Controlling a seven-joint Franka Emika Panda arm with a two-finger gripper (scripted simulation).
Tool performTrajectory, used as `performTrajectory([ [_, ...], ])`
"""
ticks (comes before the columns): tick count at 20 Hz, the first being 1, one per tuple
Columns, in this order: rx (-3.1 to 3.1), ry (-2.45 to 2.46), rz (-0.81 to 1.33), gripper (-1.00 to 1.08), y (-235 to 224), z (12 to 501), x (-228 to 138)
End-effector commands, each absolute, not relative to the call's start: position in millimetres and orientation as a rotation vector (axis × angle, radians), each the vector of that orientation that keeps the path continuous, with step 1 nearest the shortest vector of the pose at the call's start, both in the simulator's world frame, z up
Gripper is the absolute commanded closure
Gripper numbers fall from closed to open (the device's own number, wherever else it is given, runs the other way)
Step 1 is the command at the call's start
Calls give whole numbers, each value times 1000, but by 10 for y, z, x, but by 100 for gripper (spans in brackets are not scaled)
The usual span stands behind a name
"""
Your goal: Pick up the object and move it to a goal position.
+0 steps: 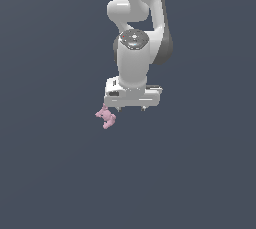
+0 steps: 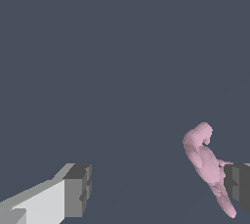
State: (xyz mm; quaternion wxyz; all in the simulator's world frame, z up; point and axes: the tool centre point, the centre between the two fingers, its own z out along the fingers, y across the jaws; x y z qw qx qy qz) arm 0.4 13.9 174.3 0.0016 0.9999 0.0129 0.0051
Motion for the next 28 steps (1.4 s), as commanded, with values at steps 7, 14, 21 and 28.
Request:
performTrajectory([
  [7,3148,33,34,-92,62,1864,30],
  [14,3152,23,41,-92,36,1923,43],
  [21,3148,82,39,-92,-45,1842,18],
  [28,3137,218,33,-92,-231,1655,-48],
])
